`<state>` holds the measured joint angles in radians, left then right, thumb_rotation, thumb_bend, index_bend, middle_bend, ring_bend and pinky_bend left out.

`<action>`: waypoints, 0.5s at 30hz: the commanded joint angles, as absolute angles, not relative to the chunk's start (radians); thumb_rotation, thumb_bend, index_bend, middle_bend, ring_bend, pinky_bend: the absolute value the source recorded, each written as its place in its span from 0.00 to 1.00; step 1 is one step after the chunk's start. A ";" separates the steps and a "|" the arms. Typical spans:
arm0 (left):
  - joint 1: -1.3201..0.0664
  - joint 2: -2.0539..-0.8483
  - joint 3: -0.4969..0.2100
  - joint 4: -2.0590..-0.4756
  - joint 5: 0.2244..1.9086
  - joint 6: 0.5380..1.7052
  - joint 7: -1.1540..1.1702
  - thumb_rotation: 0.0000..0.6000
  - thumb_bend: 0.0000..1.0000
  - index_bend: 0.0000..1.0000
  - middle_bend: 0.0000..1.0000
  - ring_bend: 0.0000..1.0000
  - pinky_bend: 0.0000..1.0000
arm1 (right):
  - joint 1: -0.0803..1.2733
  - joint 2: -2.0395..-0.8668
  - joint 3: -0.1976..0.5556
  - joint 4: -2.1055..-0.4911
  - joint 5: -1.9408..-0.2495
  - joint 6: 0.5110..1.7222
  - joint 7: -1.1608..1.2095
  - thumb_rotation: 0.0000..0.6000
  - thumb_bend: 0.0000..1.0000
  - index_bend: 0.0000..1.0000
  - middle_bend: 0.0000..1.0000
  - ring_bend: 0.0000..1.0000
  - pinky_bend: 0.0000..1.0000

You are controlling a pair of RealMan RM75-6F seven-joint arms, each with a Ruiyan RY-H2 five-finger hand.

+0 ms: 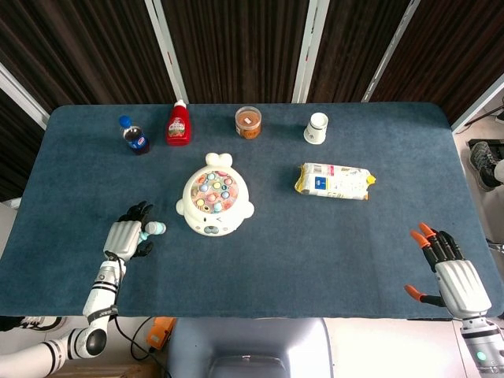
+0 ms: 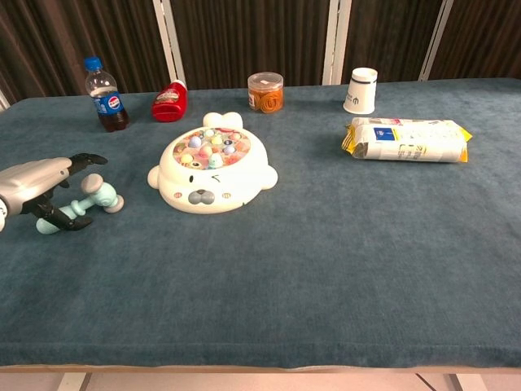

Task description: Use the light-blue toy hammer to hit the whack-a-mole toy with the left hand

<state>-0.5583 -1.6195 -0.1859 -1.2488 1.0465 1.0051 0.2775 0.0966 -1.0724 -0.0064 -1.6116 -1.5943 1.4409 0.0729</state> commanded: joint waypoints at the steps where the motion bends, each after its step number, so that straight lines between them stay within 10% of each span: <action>1: -0.550 -1.595 -0.184 -1.285 1.065 1.026 0.274 1.00 0.30 0.00 0.00 0.00 0.21 | 0.096 -1.072 -0.005 -1.611 -1.593 1.442 0.073 1.00 0.18 0.00 0.00 0.00 0.00; 15: -0.281 -1.284 0.000 -1.600 1.433 1.456 0.123 1.00 0.31 0.00 0.00 0.00 0.11 | 0.093 -1.086 -0.009 -1.618 -1.587 1.436 0.026 1.00 0.18 0.00 0.00 0.00 0.00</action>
<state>-0.3728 -1.3719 -0.0749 -1.5327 1.3309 1.3476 0.1920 0.0944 -1.0828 -0.0068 -1.6150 -1.5854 1.4364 0.0333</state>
